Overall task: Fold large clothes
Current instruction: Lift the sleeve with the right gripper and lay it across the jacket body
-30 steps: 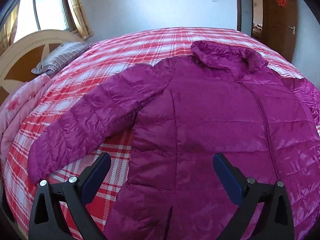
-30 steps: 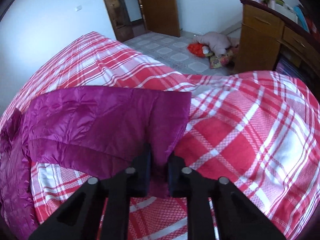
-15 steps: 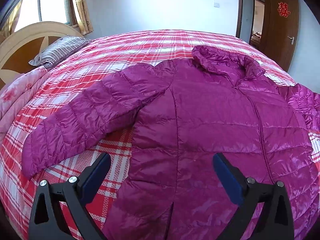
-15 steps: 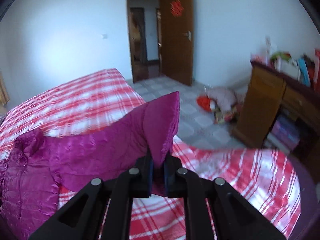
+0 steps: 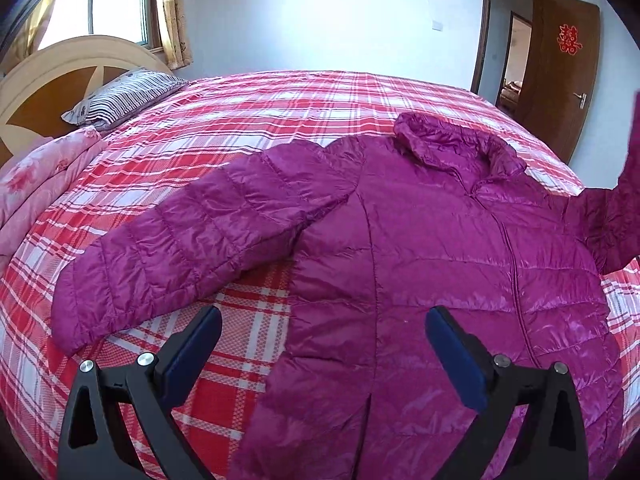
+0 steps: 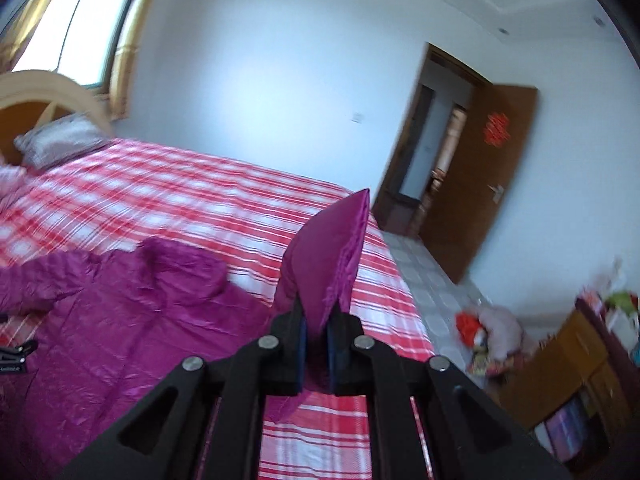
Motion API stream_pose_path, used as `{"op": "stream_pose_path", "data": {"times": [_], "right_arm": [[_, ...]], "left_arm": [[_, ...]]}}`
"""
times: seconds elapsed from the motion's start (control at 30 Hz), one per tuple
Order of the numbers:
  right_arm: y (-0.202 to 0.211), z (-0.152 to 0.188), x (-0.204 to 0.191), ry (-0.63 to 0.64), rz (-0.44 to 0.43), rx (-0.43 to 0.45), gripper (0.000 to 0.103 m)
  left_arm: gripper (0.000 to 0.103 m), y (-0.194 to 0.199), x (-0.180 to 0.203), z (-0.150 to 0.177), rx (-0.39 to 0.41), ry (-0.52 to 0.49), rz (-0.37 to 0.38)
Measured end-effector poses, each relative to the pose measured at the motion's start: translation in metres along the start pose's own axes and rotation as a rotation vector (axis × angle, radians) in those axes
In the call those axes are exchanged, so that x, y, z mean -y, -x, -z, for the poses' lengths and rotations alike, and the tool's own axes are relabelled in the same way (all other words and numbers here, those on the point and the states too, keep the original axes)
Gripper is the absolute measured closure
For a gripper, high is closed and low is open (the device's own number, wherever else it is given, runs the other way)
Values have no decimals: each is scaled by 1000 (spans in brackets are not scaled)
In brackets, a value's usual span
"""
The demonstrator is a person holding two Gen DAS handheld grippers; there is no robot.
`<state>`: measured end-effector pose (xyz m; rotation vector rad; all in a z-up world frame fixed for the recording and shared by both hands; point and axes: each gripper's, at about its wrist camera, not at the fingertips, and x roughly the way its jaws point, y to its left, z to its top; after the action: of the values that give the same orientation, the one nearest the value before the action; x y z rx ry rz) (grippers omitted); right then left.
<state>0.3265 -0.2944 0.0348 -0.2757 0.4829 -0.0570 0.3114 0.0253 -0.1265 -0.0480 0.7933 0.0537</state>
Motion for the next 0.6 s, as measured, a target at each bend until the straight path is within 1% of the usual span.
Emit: {"op": "stream_pose_path", "data": {"times": [0.1, 0.23, 0.37, 0.47, 0.53, 0.57, 0.6], "right_arm": [[-14, -2, -41, 82, -61, -6, 93], [-40, 5, -102, 163, -149, -43, 93], [-66, 18, -161, 206, -238, -84, 93], [-86, 32, -201, 209, -307, -117, 92], [-94, 43, -220, 202, -358, -158, 88], [-102, 50, -230, 192, -396, -172, 78], [-103, 54, -232, 183, -415, -172, 70]], "left_arm": [[1, 4, -7, -1, 3, 5, 1], [1, 10, -17, -2, 9, 7, -9], [1, 13, -25, -4, 13, 9, -32], [1, 13, -31, -7, 13, 6, -56], [1, 12, -33, -8, 7, -2, -70], [1, 11, -34, -10, 1, -8, -77], [1, 11, -34, -12, 1, -12, -84]]}}
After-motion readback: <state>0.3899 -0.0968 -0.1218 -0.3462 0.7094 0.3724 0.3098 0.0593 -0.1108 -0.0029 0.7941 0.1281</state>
